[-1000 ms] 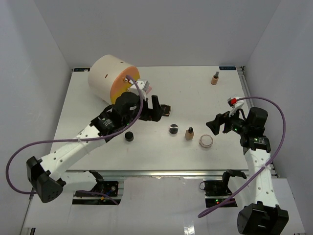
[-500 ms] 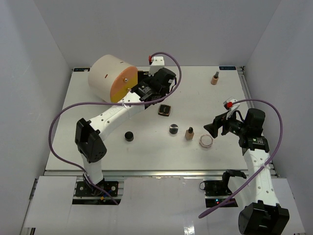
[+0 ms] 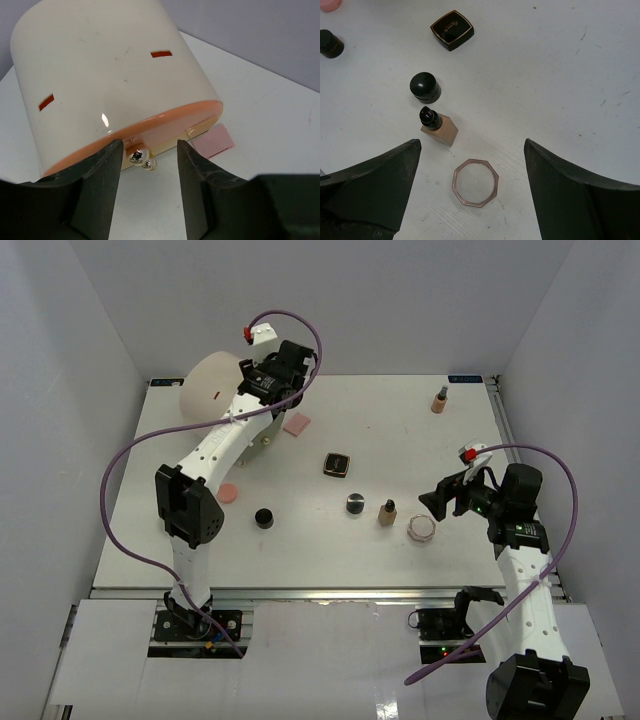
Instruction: Organize the makeup
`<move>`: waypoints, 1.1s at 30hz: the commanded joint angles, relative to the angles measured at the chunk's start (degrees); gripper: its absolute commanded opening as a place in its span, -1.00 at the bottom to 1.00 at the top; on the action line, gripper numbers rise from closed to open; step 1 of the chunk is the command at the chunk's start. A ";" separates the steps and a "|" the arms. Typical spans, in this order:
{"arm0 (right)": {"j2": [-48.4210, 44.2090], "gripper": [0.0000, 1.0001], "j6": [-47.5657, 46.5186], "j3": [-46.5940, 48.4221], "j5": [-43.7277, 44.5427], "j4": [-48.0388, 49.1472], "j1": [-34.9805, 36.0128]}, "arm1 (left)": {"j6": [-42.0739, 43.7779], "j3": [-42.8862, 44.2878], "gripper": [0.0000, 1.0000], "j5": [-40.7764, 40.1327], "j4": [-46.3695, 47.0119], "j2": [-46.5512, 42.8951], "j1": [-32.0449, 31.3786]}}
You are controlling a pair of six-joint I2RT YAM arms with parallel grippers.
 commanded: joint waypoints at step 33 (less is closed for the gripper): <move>0.14 0.80 0.31 -0.42 0.96 2.69 -1.57 | -7.11 -3.52 -0.07 -0.05 -4.23 1.26 1.27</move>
